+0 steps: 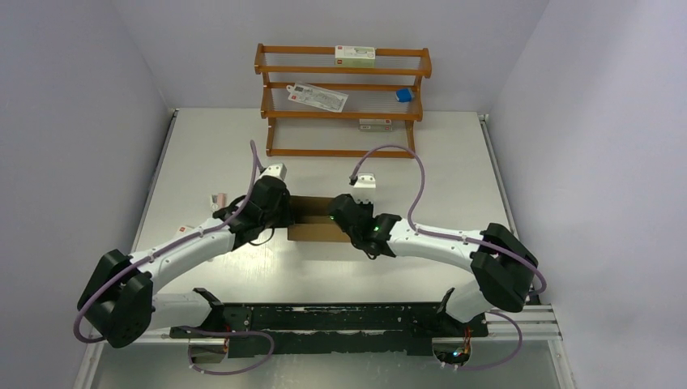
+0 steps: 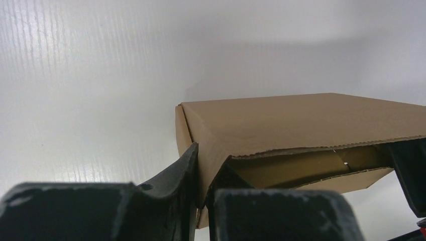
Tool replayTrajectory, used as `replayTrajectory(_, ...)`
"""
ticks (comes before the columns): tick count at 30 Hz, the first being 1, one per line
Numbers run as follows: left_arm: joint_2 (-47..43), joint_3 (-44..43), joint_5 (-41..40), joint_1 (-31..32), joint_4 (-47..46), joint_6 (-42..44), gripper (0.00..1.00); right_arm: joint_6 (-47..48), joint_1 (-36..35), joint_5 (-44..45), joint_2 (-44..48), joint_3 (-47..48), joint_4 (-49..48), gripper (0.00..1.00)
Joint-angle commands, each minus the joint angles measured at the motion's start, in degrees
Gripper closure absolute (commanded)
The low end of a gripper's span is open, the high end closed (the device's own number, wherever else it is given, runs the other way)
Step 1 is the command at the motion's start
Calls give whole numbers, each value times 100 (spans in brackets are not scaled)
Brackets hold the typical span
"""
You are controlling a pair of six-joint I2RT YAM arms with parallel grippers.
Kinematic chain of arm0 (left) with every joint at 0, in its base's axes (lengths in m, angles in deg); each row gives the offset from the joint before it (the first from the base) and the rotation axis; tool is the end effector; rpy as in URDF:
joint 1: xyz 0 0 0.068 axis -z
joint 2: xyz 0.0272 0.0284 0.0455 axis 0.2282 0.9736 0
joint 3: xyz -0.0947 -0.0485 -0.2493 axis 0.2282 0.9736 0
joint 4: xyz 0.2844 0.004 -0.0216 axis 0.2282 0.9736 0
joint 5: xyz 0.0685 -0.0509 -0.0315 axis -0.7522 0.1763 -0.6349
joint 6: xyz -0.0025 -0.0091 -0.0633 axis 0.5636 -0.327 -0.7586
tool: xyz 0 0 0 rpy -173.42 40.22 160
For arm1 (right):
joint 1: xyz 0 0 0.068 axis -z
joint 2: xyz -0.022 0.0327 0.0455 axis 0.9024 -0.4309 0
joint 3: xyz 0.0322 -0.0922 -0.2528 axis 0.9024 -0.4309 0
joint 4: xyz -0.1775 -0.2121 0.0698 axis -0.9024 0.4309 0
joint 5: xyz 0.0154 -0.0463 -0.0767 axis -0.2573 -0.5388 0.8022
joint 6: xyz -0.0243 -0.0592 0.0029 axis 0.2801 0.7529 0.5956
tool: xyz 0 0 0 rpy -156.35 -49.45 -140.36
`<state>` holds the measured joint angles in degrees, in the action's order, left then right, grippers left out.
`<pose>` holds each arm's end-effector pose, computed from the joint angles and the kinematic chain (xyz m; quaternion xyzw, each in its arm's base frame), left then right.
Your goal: Fold the paper box
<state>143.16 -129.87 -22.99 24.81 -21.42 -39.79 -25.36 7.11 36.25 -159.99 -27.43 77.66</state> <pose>0.2344 -0.1702 0.1945 -0.0145 0.9110 -0.1596 0.3801 0.2047 0.2602 0.1874 -0.0018 0.8860 0.0423 0.4617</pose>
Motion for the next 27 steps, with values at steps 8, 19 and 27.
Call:
replayTrajectory(8,-547,293,-29,227,66,108,80,-67,-215,84,639,-275,-434,73)
replayTrajectory(19,-1187,823,-159,313,-8,-52,73,18,-239,-341,1368,-737,-617,39)
replayTrajectory(27,-1709,1109,-139,313,-27,-136,62,287,-239,-1022,2011,-1016,-830,16)
